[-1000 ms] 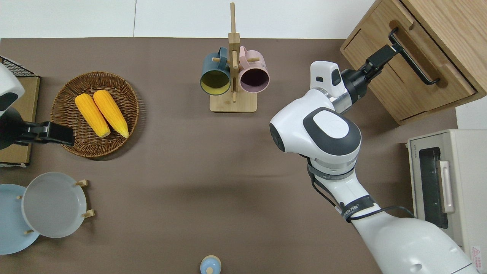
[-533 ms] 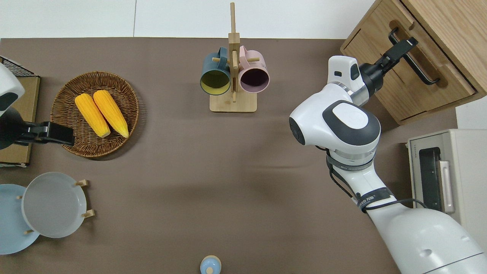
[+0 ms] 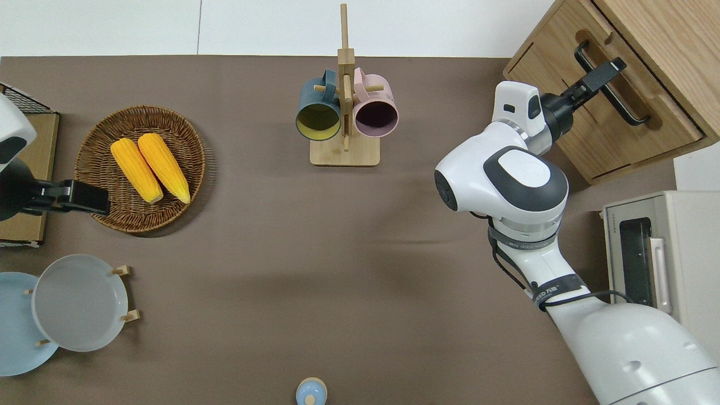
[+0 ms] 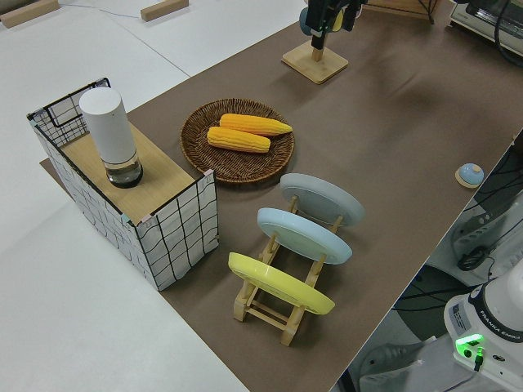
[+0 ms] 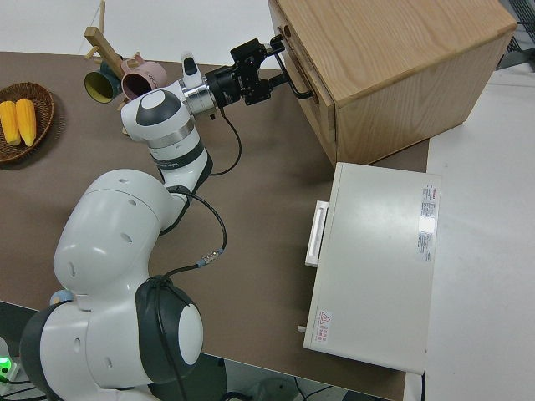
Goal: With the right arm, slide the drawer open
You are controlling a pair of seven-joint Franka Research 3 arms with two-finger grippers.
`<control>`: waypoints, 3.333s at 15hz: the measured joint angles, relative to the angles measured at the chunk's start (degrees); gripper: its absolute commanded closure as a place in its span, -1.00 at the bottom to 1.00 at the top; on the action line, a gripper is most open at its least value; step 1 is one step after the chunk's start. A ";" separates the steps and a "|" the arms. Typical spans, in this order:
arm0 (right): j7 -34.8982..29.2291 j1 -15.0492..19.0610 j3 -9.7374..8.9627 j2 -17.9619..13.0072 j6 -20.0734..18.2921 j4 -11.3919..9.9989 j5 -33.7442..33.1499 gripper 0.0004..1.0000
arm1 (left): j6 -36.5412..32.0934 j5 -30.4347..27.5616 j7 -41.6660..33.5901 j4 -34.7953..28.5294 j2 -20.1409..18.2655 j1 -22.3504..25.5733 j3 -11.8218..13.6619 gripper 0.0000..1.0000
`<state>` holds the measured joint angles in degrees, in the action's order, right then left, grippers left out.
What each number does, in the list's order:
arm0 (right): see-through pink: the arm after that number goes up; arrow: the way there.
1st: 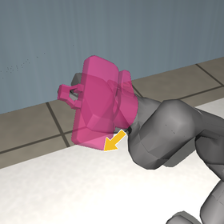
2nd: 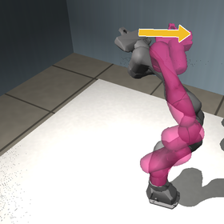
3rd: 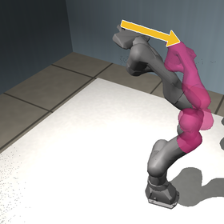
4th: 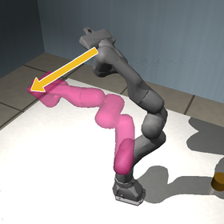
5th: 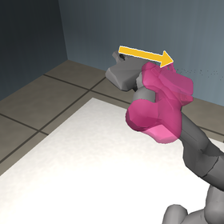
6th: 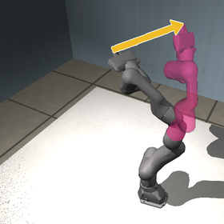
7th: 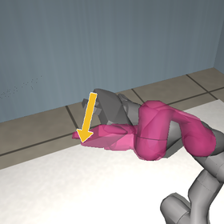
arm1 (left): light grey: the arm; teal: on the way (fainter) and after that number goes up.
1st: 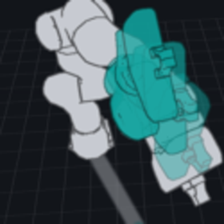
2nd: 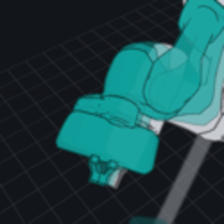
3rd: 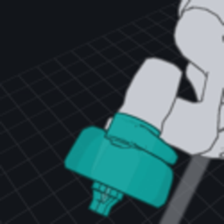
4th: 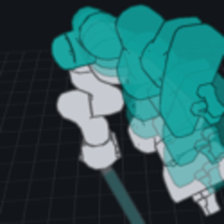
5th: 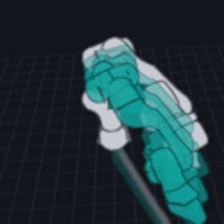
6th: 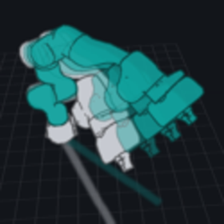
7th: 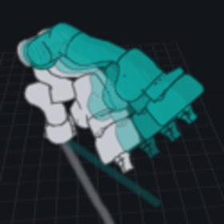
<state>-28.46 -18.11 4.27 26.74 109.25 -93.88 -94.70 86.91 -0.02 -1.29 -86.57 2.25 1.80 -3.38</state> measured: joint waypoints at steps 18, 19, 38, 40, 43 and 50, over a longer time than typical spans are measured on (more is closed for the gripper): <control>-0.01 0.57 0.00 0.22 -0.16 0.04 -0.80 0.17 | 0.00 0.00 0.00 0.00 0.00 0.00 0.00 -0.99; 0.16 0.49 -0.06 0.33 -0.01 0.03 -1.00 0.17 | 0.00 0.00 0.00 0.00 0.00 0.00 0.00 -0.99; -0.65 -3.23 -0.97 0.80 -5.18 -0.33 -0.58 1.00 | 0.00 0.00 0.00 0.00 0.00 0.00 0.00 -0.99; -0.65 -5.00 -0.97 0.77 -7.20 -0.35 0.94 1.00 | 0.00 0.00 0.00 0.00 0.00 0.00 0.00 -0.99; -0.59 -8.34 -0.97 0.75 -10.83 -0.38 3.51 1.00 | 0.00 0.00 0.00 0.00 0.00 0.00 0.00 -0.99; -0.54 -14.99 -0.88 0.65 -16.80 -0.43 7.89 1.00 | 0.00 0.00 0.00 0.00 0.00 0.00 0.00 -0.99</control>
<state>-29.00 -33.10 3.40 27.39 92.44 -94.31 -86.80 86.91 -0.02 -1.29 -86.57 2.25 1.80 -3.38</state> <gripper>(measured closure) 0.824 0.004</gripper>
